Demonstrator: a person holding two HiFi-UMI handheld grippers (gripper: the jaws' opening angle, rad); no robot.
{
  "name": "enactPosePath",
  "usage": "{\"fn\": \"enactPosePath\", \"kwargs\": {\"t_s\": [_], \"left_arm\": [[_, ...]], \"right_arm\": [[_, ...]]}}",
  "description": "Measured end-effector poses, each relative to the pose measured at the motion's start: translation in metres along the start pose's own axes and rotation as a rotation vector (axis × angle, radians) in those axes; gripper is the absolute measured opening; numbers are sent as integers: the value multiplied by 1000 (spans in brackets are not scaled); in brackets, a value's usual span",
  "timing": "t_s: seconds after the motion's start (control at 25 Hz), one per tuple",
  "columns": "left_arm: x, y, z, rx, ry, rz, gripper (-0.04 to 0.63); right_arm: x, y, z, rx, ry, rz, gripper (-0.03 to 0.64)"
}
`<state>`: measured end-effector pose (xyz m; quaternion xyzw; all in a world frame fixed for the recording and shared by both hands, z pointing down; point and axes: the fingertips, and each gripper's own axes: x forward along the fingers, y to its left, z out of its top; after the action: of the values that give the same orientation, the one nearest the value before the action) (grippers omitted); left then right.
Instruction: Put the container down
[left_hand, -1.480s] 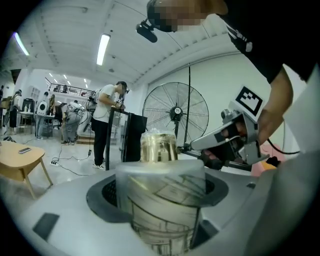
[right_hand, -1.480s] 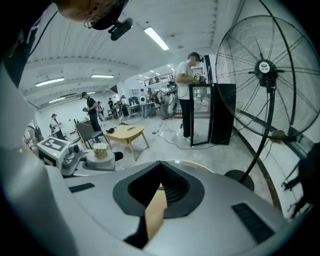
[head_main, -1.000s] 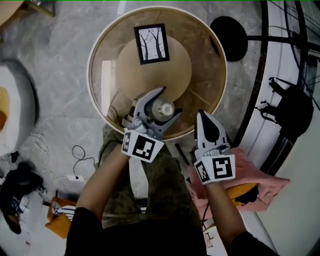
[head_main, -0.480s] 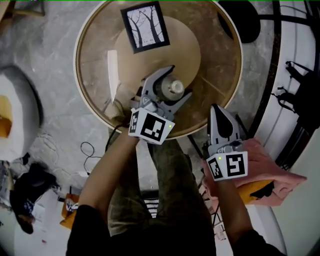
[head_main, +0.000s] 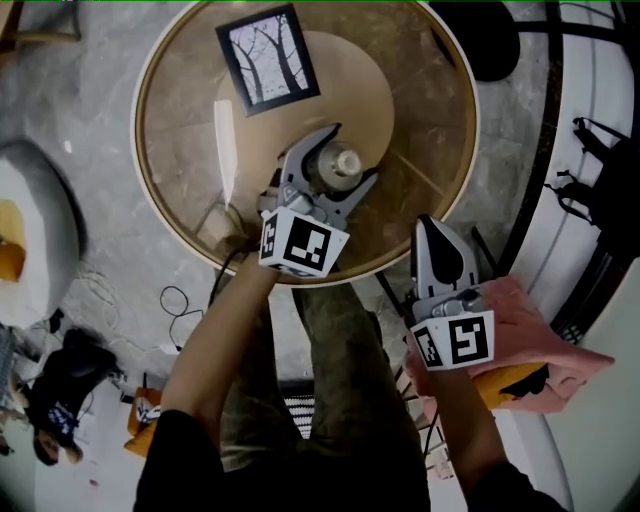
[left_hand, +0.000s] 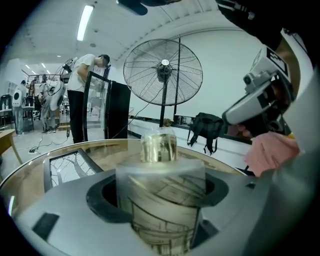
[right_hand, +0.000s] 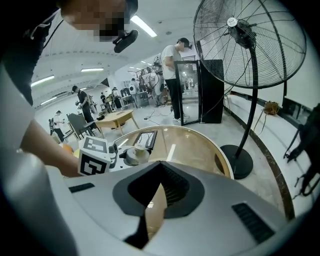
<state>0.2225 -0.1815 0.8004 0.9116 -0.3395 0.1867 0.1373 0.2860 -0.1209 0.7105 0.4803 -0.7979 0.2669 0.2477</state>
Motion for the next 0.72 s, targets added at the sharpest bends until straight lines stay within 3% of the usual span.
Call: {"fn": "enactPosePath", "kwargs": {"t_s": [0.72], "left_arm": [[5, -3, -10, 83, 73, 44, 353]], "right_arm": [[7, -3, 16, 24, -17, 10, 21]]}}
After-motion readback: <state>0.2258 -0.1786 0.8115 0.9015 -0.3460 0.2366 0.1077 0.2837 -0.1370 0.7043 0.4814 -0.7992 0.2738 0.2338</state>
